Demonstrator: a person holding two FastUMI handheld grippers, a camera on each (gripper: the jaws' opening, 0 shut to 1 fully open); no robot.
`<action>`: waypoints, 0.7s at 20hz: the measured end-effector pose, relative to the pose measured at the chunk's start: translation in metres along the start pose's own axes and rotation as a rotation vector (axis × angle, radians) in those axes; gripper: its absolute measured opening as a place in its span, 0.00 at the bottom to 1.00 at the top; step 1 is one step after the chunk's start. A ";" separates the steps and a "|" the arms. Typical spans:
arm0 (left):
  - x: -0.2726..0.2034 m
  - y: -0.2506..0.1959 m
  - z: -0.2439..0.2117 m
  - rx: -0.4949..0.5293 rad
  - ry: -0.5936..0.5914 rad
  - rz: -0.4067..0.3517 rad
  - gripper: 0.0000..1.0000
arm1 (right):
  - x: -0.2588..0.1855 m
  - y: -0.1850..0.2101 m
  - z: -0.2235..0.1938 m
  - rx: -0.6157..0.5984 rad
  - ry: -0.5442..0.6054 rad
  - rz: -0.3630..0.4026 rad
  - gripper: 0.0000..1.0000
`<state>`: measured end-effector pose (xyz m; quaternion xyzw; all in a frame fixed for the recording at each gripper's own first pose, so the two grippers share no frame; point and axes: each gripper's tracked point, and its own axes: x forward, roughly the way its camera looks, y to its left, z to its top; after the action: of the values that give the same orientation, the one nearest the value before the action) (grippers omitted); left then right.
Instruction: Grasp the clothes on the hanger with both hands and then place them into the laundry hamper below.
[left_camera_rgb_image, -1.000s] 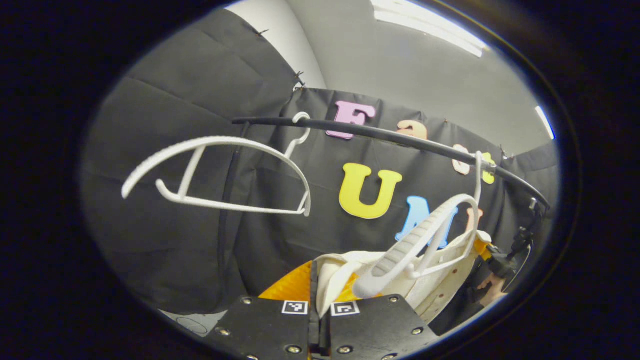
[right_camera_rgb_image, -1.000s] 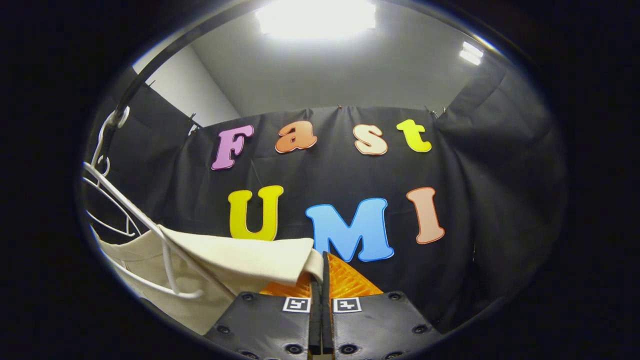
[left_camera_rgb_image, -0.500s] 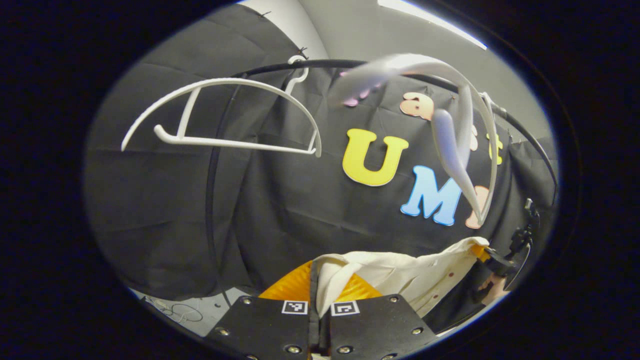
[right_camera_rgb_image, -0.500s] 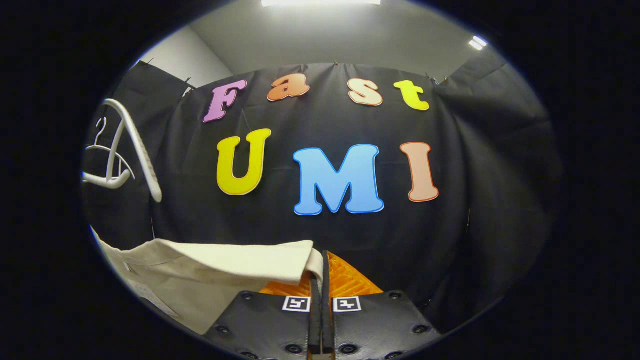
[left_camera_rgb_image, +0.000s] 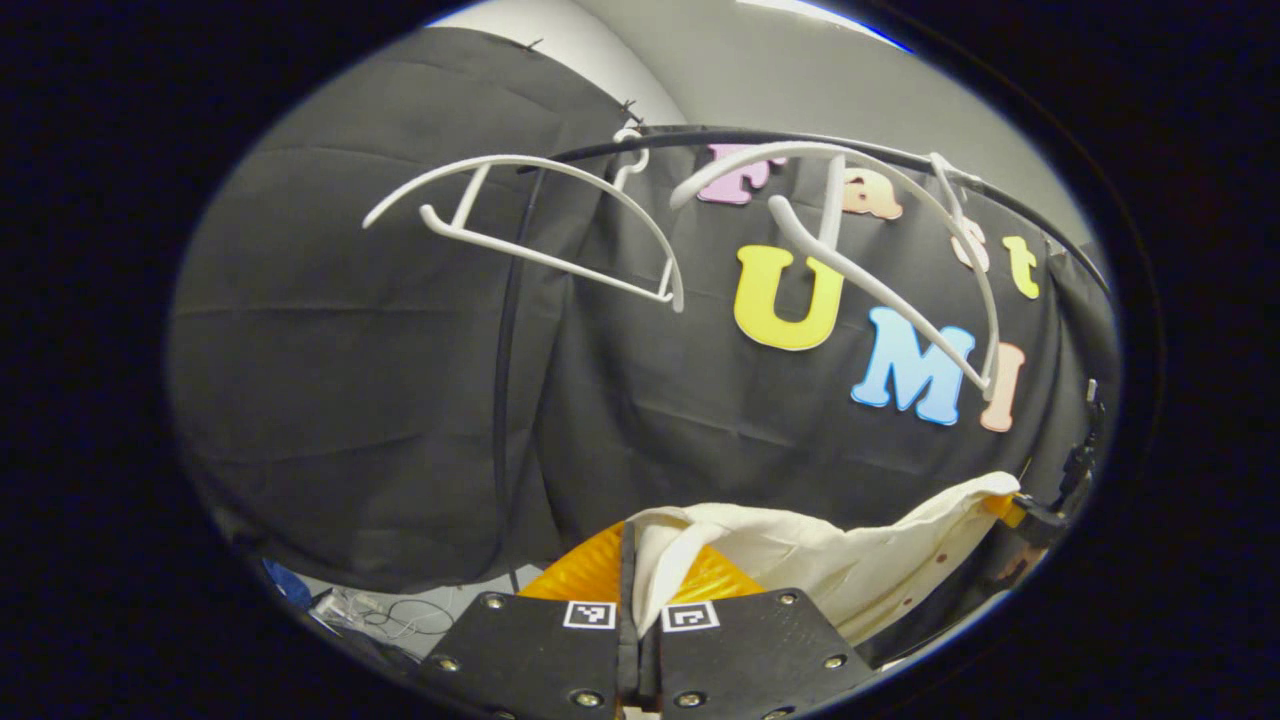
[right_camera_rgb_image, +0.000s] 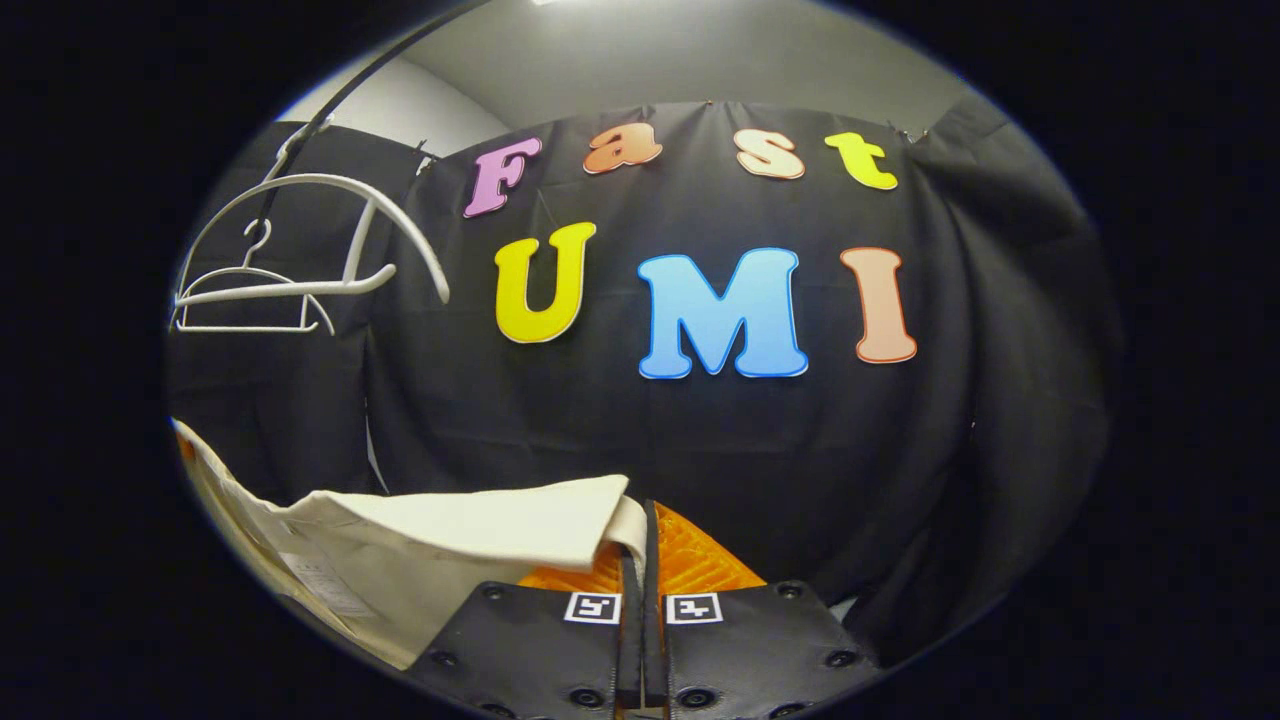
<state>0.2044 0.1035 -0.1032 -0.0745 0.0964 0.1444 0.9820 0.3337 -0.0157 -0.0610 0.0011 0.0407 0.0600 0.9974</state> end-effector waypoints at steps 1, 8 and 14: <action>-0.011 0.005 -0.004 -0.006 0.005 0.012 0.01 | -0.011 0.003 -0.005 -0.005 0.019 0.014 0.02; -0.071 0.026 -0.014 0.053 0.047 -0.021 0.02 | -0.085 0.010 -0.018 0.021 0.075 -0.026 0.02; -0.100 0.050 -0.008 0.052 0.064 -0.085 0.02 | -0.144 0.026 -0.012 0.036 0.091 -0.091 0.00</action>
<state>0.0942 0.1224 -0.0953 -0.0575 0.1281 0.0975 0.9853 0.1868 -0.0069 -0.0612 0.0145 0.0870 0.0137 0.9960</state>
